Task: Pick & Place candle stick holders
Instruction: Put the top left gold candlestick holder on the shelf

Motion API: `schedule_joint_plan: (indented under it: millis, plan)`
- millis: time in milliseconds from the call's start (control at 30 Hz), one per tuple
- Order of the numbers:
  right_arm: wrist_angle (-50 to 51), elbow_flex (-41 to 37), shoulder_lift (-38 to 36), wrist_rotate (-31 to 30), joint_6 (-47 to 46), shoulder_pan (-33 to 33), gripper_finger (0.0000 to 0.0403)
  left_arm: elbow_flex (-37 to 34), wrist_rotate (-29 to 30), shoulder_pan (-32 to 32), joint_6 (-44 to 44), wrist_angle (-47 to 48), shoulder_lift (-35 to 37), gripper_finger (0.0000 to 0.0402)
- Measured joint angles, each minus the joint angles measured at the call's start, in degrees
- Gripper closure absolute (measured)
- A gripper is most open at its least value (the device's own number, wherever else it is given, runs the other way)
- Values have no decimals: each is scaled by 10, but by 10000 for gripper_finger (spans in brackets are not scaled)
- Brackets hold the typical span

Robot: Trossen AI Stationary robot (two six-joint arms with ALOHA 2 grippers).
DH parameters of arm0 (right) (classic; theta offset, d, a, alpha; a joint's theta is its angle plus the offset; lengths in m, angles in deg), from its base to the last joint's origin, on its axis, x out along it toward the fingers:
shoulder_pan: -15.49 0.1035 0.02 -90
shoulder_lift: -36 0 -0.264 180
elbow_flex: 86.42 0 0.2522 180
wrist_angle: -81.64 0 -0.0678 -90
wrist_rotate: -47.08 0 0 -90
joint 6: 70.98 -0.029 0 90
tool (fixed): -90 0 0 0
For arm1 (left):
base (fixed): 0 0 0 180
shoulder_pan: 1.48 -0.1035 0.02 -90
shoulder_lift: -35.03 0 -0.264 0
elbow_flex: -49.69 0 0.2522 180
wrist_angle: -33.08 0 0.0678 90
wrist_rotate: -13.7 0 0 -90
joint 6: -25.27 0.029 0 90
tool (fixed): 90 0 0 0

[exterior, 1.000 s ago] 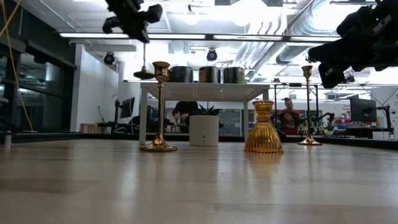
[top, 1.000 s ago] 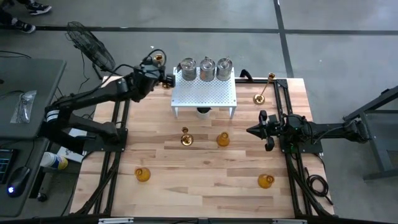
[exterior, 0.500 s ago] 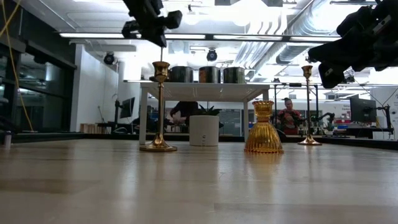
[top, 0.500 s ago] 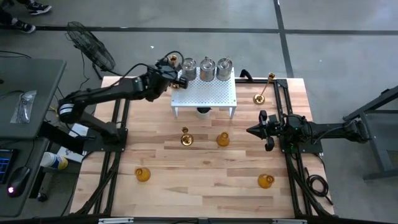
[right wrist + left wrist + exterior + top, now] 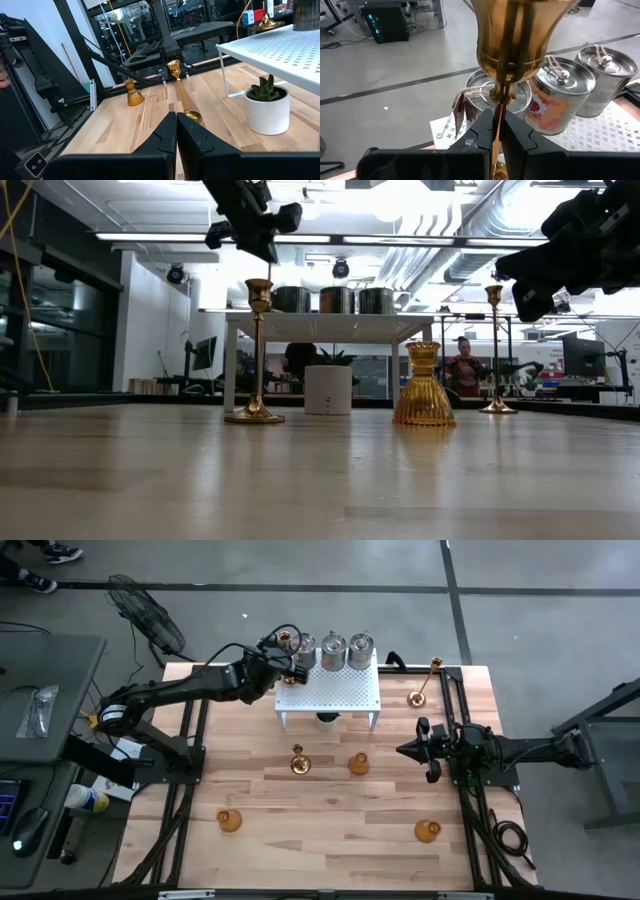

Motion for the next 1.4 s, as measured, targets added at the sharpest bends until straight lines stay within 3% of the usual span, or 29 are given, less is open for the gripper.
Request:
schedule_joint_plan:
  millis: [1400]
  plan:
    - [0, 0, 0, 0, 0, 0, 400, -1, -19, -35, -3, 10, -12, 389]
